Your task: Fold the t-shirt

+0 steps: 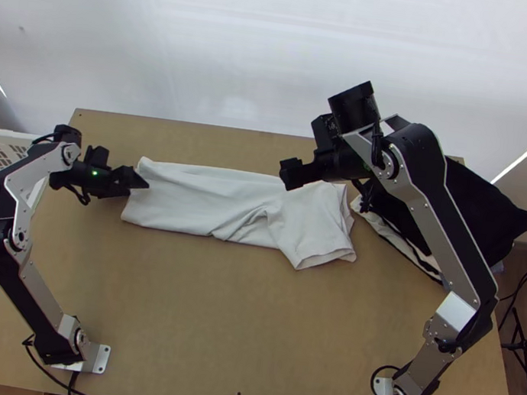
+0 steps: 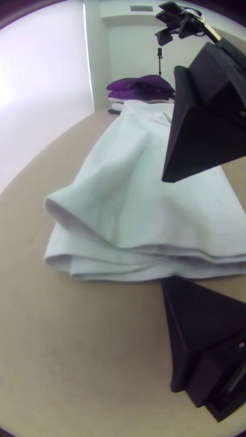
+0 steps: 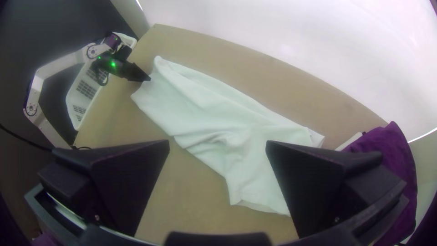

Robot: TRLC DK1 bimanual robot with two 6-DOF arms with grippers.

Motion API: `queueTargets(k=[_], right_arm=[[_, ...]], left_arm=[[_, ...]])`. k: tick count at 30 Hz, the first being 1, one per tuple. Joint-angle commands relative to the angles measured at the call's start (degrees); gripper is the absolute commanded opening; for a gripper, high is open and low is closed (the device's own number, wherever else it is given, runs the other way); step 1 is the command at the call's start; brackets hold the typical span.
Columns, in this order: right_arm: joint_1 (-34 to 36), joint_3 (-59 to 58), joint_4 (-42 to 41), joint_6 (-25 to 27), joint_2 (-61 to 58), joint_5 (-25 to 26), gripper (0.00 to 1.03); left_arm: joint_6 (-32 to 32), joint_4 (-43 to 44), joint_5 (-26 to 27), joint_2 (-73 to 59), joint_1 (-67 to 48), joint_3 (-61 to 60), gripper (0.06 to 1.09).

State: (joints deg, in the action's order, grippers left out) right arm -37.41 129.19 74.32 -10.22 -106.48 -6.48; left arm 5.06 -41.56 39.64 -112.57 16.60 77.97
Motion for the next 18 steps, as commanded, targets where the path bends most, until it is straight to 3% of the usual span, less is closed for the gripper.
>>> queueTargets(k=[1,3,6,9,11,13,18], right_arm=[[0.23,0.28,0.03,0.02,0.13,0.06,0.98],[0.49,0.10,0.03,0.11,0.39,0.06,0.98],[1.02,0.10,0.03,0.11,0.57,0.06,0.98],[1.46,0.19,0.03,0.11,0.83,0.06,0.98],[1.90,0.10,-0.06,0.11,1.01,0.06,0.98],[2.16,0.01,0.03,0.11,1.27,0.06,0.98],[2.87,-0.43,0.03,0.20,1.62,0.06,0.98]], left_arm=[[-2.77,2.80,0.62,-0.98,-3.86,0.34,1.03],[-5.15,4.30,0.70,-0.98,-5.53,0.34,1.01],[-6.38,4.73,1.32,-0.72,-8.43,-0.10,0.85],[-8.31,7.81,1.32,1.66,-9.83,-2.65,0.52],[-10.25,12.64,1.23,3.77,-9.57,-5.46,0.12],[-11.56,15.46,0.97,5.96,-8.78,-8.19,0.09],[-7.61,13.52,-0.09,7.63,-0.25,-9.16,0.09]])
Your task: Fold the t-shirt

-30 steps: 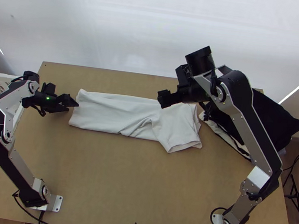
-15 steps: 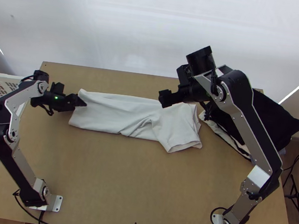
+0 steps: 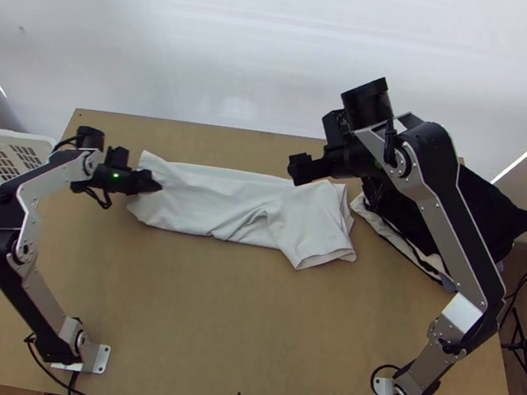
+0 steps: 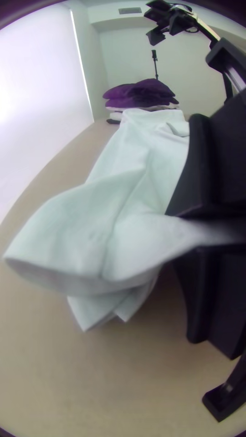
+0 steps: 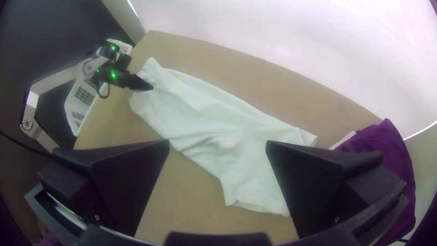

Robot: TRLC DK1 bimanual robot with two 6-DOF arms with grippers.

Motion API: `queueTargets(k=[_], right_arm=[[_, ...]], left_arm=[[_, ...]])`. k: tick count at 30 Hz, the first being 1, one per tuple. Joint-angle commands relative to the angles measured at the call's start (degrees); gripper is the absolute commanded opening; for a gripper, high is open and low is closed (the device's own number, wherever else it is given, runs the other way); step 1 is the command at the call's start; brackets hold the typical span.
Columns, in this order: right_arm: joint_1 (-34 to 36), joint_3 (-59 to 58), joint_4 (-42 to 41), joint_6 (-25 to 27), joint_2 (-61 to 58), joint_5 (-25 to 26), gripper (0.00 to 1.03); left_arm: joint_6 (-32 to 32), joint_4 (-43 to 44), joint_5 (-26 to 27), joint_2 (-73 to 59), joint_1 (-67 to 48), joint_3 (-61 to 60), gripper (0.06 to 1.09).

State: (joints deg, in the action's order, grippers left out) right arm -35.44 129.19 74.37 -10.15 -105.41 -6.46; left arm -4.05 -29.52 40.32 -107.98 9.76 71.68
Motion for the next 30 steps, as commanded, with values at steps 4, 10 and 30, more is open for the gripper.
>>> queueTargets(k=[4,10,30], right_arm=[[1.78,-1.13,-0.01,0.40,0.99,0.04,0.98],[2.57,-2.10,-0.01,0.48,1.52,0.04,0.98],[3.98,-4.47,-0.01,-0.13,5.65,0.04,0.98]], left_arm=[[9.86,-6.25,-0.68,2.60,16.87,0.13,0.09],[19.00,-13.99,-0.76,-0.65,29.09,5.14,0.09],[-0.08,-36.22,-7.97,9.55,-9.32,28.69,0.09]])
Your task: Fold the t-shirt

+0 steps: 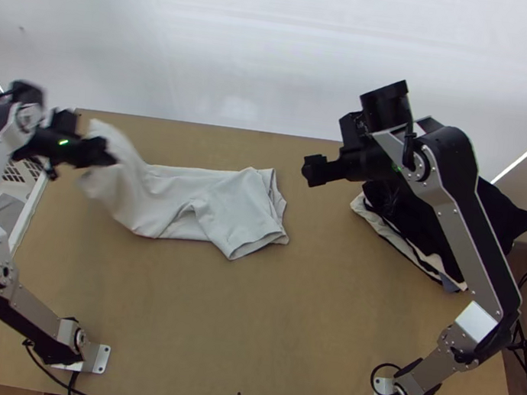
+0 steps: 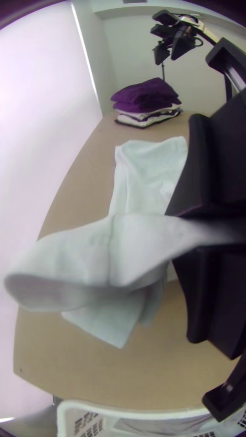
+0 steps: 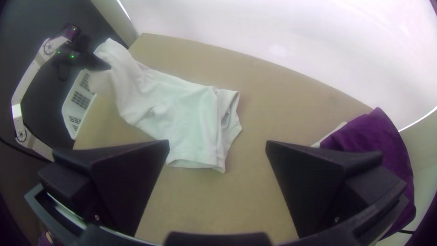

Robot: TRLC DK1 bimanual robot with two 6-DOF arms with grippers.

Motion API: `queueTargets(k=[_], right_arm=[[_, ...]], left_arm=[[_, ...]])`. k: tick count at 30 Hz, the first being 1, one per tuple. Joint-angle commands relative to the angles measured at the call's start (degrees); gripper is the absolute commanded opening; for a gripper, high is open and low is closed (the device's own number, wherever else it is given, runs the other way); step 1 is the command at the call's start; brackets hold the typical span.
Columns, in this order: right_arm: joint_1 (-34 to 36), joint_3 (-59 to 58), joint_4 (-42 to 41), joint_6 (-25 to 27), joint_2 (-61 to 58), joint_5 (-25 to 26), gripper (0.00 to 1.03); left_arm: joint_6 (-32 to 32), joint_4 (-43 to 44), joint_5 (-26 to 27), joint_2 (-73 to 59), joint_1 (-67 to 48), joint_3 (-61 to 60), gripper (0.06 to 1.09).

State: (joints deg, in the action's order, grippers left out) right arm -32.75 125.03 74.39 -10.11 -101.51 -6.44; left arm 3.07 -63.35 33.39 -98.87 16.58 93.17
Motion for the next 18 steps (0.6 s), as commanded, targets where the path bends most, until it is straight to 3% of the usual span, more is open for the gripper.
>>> queueTargets(k=[1,8,18], right_arm=[[1.73,-0.32,-0.03,-0.17,2.02,0.02,0.98],[4.28,-0.49,-0.03,-0.09,3.87,0.02,0.98],[6.91,-0.93,0.84,0.00,6.50,0.02,0.98]], left_arm=[[-8.26,-2.39,-2.10,-0.53,-18.78,8.61,0.09],[-13.53,-2.30,-5.17,-8.88,-31.78,17.31,0.09],[-18.19,-1.25,-6.49,-20.49,-40.05,25.66,0.09]])
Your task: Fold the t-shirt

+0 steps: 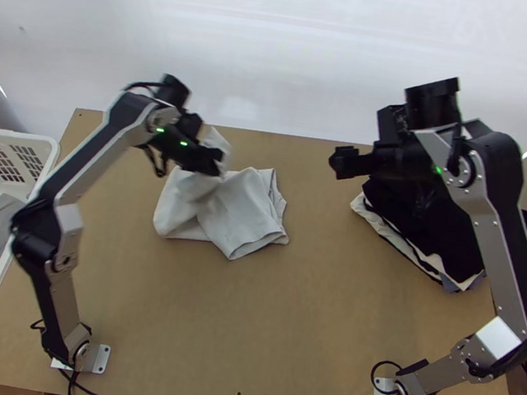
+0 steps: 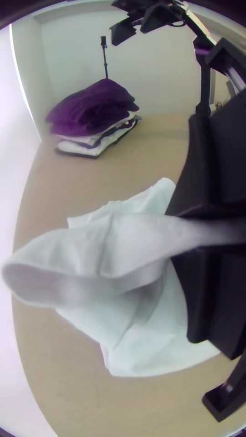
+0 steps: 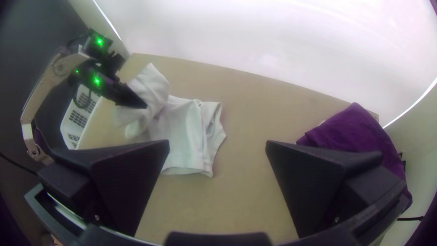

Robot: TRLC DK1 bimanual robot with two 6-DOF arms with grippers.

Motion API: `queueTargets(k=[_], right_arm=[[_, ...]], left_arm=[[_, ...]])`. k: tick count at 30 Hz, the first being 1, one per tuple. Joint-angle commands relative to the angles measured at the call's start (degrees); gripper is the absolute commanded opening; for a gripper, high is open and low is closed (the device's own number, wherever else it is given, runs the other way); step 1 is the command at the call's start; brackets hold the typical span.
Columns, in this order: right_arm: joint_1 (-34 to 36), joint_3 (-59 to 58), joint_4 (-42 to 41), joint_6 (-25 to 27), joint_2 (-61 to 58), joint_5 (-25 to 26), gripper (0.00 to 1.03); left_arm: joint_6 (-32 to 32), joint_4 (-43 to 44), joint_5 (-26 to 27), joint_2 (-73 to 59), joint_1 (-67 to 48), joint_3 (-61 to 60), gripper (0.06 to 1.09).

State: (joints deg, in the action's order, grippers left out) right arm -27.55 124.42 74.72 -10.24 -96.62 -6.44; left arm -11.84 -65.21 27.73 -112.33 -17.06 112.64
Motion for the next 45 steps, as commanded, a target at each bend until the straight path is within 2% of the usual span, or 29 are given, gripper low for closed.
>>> queueTargets(k=[1,6,7,8,9,10,16,19,20,23,27,30,33,37,40,45], right_arm=[[1.80,-0.41,0.52,0.13,1.78,0.02,0.98],[2.15,-0.85,0.60,0.13,2.40,0.02,0.98],[2.15,-1.11,0.60,0.13,2.58,0.02,0.98],[2.15,-1.46,0.60,0.04,2.58,0.02,0.98],[2.15,-1.90,0.60,0.04,2.66,0.02,0.98],[2.24,-2.43,0.60,-0.04,2.66,0.02,0.98],[3.12,-8.49,0.52,-0.13,2.14,0.20,0.98],[2.41,-13.24,0.60,-5.67,1.61,0.20,0.98],[1.97,-15.35,0.52,-8.30,1.61,0.20,0.98],[0.22,-19.74,0.08,-10.41,0.64,0.28,0.98],[-3.30,-24.93,-3.53,-10.24,-2.61,0.28,0.98],[-6.55,-26.60,-8.89,-9.97,-5.07,0.11,0.98],[-7.78,-27.39,-18.47,-10.68,-6.30,-4.02,0.96],[-6.64,-23.70,-19.35,-11.56,-11.40,-9.38,0.96],[-3.39,-23.08,-20.49,-12.08,-14.48,-17.47,0.96],[0.48,-24.40,-23.30,-13.05,-16.23,-25.99,0.96]], left_arm=[[-3.81,0.70,-0.83,-7.99,-7.37,7.16,0.09],[-6.09,2.72,-2.76,-12.47,-10.98,12.78,0.10],[-6.62,3.60,-2.68,-13.17,-12.30,14.36,0.21],[-7.41,5.18,-1.53,-13.44,-13.35,15.33,0.47],[-8.47,6.76,0.31,-13.44,-14.49,15.59,0.84],[-9.70,8.43,2.77,-13.44,-15.81,16.30,1.06],[-11.98,17.31,4.44,-7.37,-18.89,17.53,1.04],[-12.33,18.63,4.62,-4.65,-17.48,17.44,1.04],[-12.33,18.63,4.53,-4.03,-16.60,17.00,1.04],[-11.54,17.31,4.88,-2.01,-12.65,14.54,1.04],[-6.45,11.16,4.97,1.68,-7.29,11.29,1.04],[-3.72,9.93,4.71,4.32,-3.77,6.89,1.04],[-2.84,12.48,3.21,7.57,-0.96,0.74,1.04],[-0.03,19.16,-1.97,13.37,1.06,-8.67,1.04],[1.02,20.03,-4.70,16.18,2.38,-10.95,1.04],[2.34,19.68,-5.84,20.31,5.02,-13.15,1.04]])
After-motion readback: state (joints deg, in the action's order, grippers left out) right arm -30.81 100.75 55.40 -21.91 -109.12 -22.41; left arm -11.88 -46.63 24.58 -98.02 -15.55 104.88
